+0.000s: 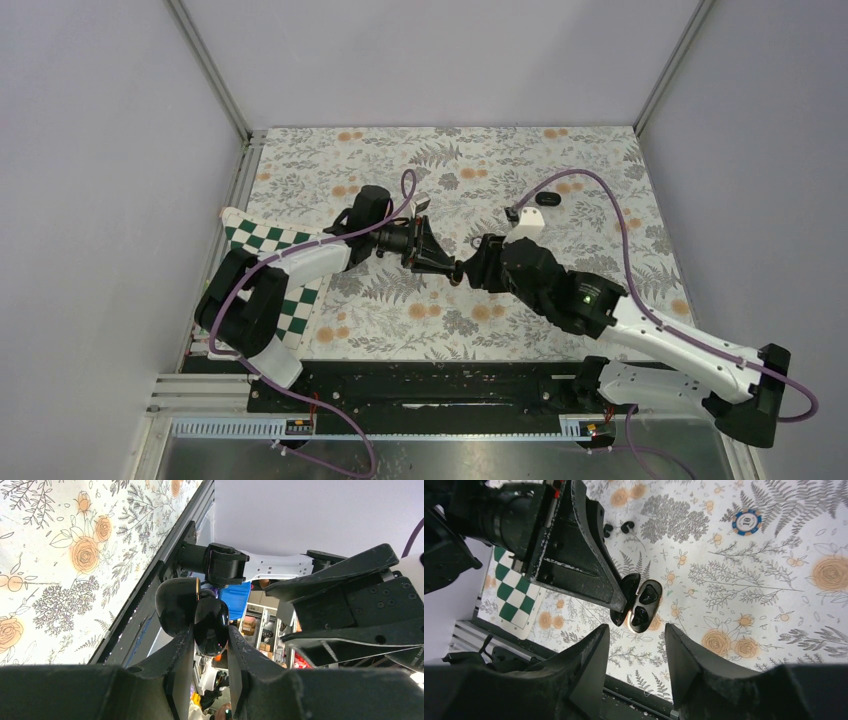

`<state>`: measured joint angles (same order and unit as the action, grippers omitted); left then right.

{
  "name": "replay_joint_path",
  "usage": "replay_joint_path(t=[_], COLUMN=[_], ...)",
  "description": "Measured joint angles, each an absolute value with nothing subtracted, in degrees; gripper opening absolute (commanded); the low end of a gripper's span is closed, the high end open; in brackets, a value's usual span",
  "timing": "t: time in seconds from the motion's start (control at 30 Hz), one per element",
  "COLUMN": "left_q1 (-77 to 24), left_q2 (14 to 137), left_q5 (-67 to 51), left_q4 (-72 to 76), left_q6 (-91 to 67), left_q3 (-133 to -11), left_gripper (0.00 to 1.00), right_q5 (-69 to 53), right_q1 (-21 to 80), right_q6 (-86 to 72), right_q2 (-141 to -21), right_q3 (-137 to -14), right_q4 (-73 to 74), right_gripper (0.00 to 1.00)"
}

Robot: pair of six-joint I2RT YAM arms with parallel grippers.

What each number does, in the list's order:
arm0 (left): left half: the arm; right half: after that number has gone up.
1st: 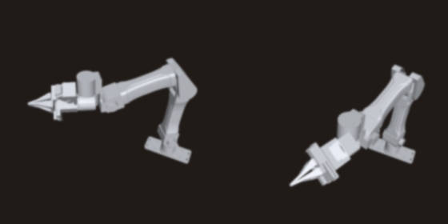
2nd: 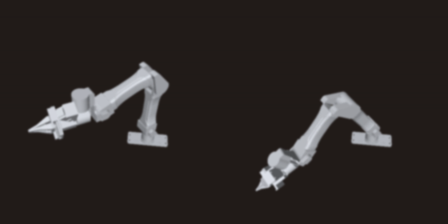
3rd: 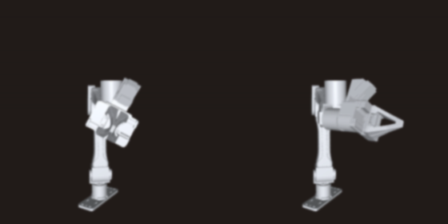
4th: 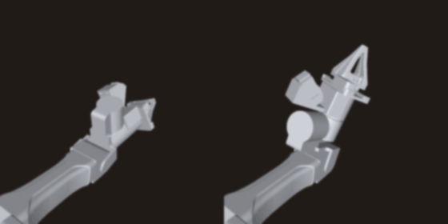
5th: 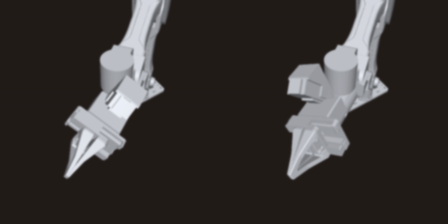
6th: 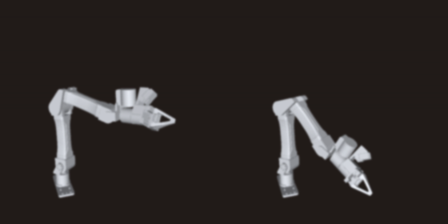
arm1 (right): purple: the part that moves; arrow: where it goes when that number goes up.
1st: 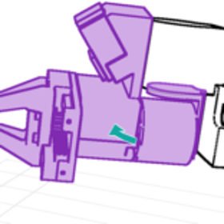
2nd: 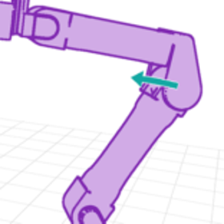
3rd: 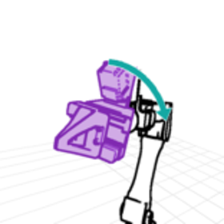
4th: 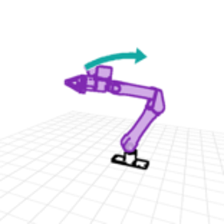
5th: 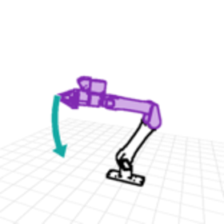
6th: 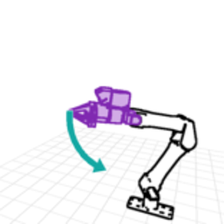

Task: Insert the wireless bluetooth earbuds into the charging case
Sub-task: Insert the right earbud into the left side groove of the charging case, then pick up the left earbud from the center of the board.

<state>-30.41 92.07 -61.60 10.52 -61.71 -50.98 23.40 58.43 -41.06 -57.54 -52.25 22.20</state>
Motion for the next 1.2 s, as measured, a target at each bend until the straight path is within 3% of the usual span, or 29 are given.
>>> replay_joint_path(t=[0.1, 0.27, 0.5, 0.63, 0.9, 1.2], left_q1=[-30.4, -30.4, -30.4, -30.4, -30.4, -30.4], left_q2=[92.4, 92.7, 92.7, 92.7, 92.7, 92.7], left_q5=[-61.4, -60.9, -59.5, -59.3, -59.3, -59.3], left_q4=[10.4, 9.4, 3.7, 2.4, 1.7, 0.9], left_q6=[-61.4, -60.2, -55.9, -54.7, -53.8, -53.5], left_q3=[-51.0, -51.0, -51.2, -51.4, -51.4, -51.4], left_gripper=[0.00, 0.00, 0.00, 0.00, 0.00, 0.00], right_q5=[25.3, 31.9, 33.1, 29.3, 23.7, 11.2], right_q1=[58.5, 56.3, 38.1, 30.8, 26.7, 17.7], right_q6=[-41.1, -42.0, -44.0, -44.6, -41.2, -28.1], right_q2=[-54.2, -52.1, -50.3, -50.6, -56.1, -69.3], right_q3=[-51.4, -49.7, -38.1, -32.3, -29.2, -38.2], right_q4=[23.0, 28.6, 36.4, 36.9, 30.0, 26.3], right_gripper=[0.58, 0.51, 0.48, 0.49, 0.45, 0.46])
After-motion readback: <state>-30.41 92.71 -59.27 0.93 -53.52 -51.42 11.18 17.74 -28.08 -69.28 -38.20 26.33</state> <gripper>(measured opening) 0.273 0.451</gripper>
